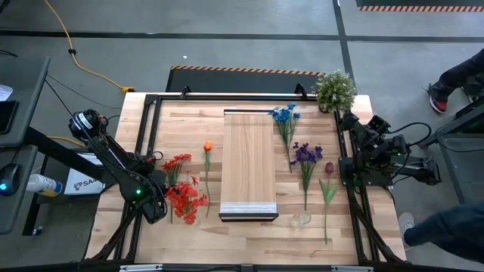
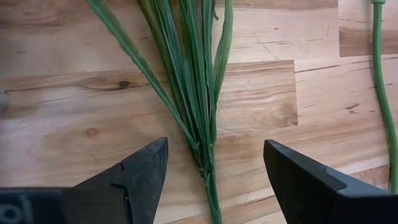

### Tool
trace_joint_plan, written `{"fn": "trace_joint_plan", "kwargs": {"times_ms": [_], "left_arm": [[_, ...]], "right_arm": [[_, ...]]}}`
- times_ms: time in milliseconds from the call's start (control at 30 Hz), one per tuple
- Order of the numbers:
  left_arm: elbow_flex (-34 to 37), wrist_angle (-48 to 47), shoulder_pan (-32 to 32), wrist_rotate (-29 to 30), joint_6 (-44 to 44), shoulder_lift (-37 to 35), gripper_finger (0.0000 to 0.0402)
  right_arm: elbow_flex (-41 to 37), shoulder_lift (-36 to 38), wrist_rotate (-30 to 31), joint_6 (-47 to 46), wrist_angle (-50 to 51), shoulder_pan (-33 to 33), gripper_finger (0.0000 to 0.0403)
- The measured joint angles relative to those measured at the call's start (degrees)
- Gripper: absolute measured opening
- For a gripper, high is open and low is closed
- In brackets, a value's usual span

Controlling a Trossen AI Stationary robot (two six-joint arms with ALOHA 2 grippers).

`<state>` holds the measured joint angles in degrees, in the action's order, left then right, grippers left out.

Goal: Pick and place flowers into a vace then onto a shelf
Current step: Put the orange flowers into the left transparent vase

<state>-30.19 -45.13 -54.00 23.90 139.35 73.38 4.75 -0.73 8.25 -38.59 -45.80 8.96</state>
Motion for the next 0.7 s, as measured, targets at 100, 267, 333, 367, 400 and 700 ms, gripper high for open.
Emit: {"fn": "trace_joint_plan", "kwargs": {"times_ms": [100,267,333,367,400,700], "left_arm": [[0.0,-0.02,0.0,-0.02,0.01,0.0,0.0295],[-0.03,-0.21,0.02,-1.45,0.21,0.0,0.0294],[-0.03,-0.83,0.02,-3.77,0.29,0.0,0.0294],[-0.1,-1.08,0.06,-4.88,0.35,-0.02,0.0294],[-0.13,-1.28,0.07,-5.71,0.37,-0.02,0.0294],[-0.27,-1.26,0.9,-6.14,0.55,0.83,0.0294]], "right_arm": [[-0.01,0.0,0.0,0.0,0.01,0.0,0.0266],[0.0,0.01,-0.02,0.0,0.02,0.01,0.0268],[0.0,0.02,-0.02,0.0,0.02,0.01,0.0267],[0.0,0.0,-0.02,0.0,0.02,0.01,0.0266],[0.0,0.0,-0.02,0.0,0.02,-0.01,0.0266],[0.0,0.02,-0.02,0.02,0.02,0.0,0.0266]]}}
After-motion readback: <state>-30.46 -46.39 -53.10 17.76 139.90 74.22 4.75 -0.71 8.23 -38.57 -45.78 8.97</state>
